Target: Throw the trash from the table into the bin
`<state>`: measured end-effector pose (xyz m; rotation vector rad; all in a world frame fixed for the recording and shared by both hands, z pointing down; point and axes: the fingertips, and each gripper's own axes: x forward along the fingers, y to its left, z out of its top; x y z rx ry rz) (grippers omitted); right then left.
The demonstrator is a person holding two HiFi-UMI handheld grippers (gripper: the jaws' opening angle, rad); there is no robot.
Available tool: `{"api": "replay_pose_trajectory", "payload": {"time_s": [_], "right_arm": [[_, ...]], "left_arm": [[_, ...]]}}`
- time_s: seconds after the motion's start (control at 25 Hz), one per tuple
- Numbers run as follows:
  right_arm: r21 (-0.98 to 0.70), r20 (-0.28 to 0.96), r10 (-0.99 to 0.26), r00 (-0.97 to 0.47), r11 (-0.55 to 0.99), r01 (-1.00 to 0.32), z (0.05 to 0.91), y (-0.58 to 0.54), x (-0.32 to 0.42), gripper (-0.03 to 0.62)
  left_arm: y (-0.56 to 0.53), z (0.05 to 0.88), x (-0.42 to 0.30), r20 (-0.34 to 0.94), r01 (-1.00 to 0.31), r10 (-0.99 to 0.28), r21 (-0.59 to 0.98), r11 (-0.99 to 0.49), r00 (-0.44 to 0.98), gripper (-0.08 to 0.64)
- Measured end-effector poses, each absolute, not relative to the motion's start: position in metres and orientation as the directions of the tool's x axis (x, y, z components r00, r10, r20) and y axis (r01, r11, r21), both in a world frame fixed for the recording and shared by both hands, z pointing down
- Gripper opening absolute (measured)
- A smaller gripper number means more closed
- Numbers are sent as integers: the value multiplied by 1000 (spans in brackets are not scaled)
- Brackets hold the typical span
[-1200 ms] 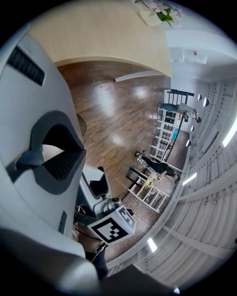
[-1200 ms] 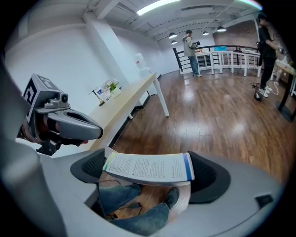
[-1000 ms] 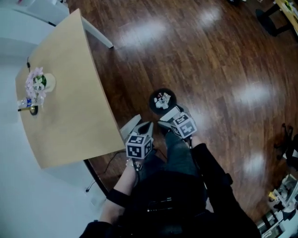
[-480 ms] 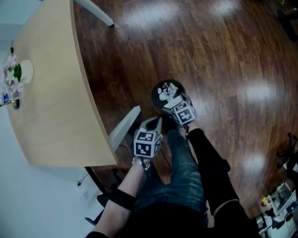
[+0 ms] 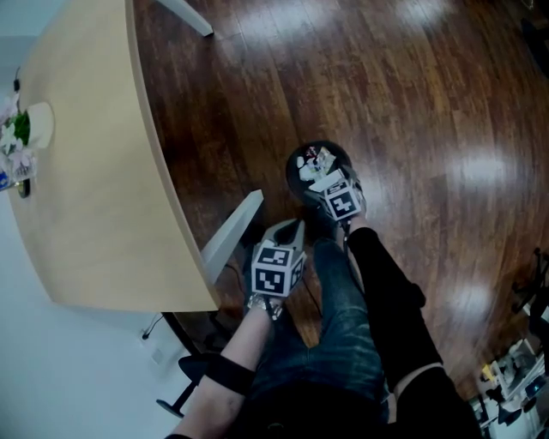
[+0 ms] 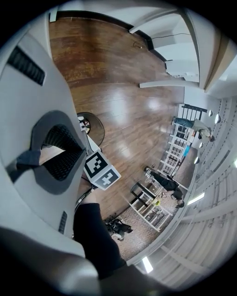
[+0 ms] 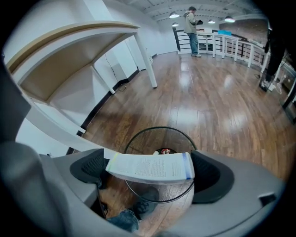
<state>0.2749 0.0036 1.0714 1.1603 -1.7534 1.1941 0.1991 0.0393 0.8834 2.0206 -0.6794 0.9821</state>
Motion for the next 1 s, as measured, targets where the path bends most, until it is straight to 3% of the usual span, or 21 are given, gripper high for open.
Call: {"api": "replay_pose_trajectory", "payload": {"time_s": [0.16,0.4,0.72,0.84,1.0], "right_arm": [[-310,900,-265,-345,167,-936,1066,9,274,584],[-316,871,-336,-360,179,-932,1025,3,277,584],[-392,788,-446,-424,167,-905,890,34,279,567],[-386,766,-504,-400,138,-912,821,41,285,381],[-341,746,-578,-331,95,-935,745,59,300,63]], "left_arm": [[44,879,198,820,-724,-121,412,-552,559,3],[47,860,208,808,-706,-120,418,-572,576,3],[56,782,216,797,-639,-103,392,-662,595,2],[52,740,216,788,-600,-89,386,-700,610,2],[61,696,221,781,-547,-77,360,-756,620,2]]}}
